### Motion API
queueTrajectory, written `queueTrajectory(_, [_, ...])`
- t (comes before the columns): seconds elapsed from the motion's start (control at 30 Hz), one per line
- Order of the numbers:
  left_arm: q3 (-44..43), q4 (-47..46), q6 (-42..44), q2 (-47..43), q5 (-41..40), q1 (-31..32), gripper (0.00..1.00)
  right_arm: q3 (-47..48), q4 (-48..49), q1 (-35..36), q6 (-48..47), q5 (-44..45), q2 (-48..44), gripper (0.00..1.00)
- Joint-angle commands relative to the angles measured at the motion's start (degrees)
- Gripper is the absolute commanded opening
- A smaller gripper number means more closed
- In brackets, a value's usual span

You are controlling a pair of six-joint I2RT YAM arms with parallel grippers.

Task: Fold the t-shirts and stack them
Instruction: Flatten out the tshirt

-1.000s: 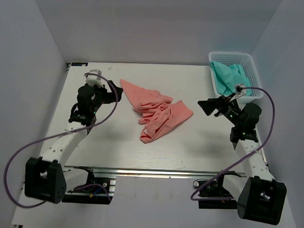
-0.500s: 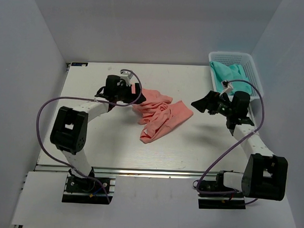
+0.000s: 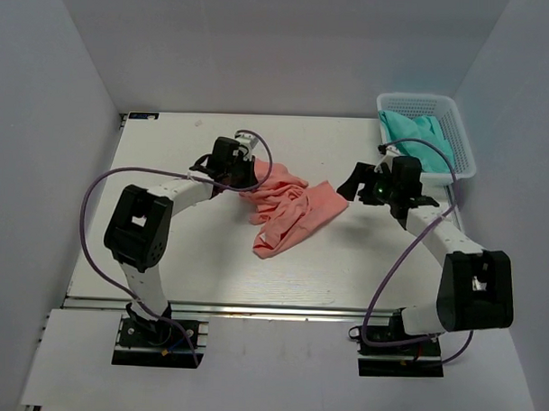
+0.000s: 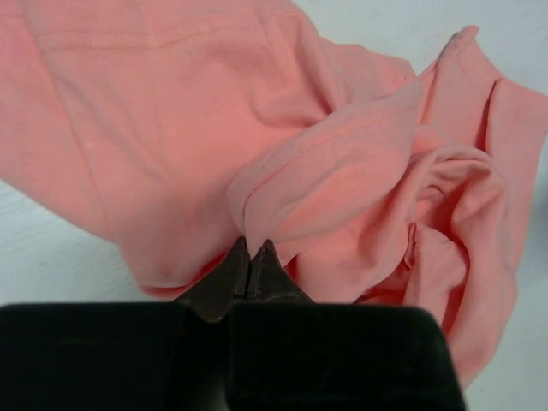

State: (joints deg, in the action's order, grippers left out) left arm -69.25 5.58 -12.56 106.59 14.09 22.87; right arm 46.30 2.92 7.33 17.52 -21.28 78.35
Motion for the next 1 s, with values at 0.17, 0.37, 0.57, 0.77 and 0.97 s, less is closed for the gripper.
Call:
queueTrajectory(0.17, [9.64, -7.33, -1.68, -17.09, -4.42, 0.24, 0.00, 17.98, -8.88, 6.46, -0.91, 18.19, 15.40, 0.79])
queueTrajectory(0.37, [12.30, -6.21, -1.16, -21.07, -5.03, 0.24, 0.00, 34.28, -15.04, 10.94, 1.99, 28.66, 31.41, 0.76])
queueTrajectory(0.57, [12.83, -4.54, -0.54, -21.07, -5.56, 0.24, 0.00, 45.96, -17.94, 15.16, 2.17, 26.99, 41.97, 0.76])
queueTrajectory(0.77, [13.88, -4.53, -0.54, -20.54, -4.95, 0.24, 0.00, 50.02, -18.47, 18.59, 1.47, 26.11, 46.89, 0.76])
queueTrajectory(0.97, [13.88, -3.91, -1.07, -20.01, -3.54, 0.24, 0.00, 48.27, -21.19, 20.26, 2.17, 30.76, 48.48, 0.72])
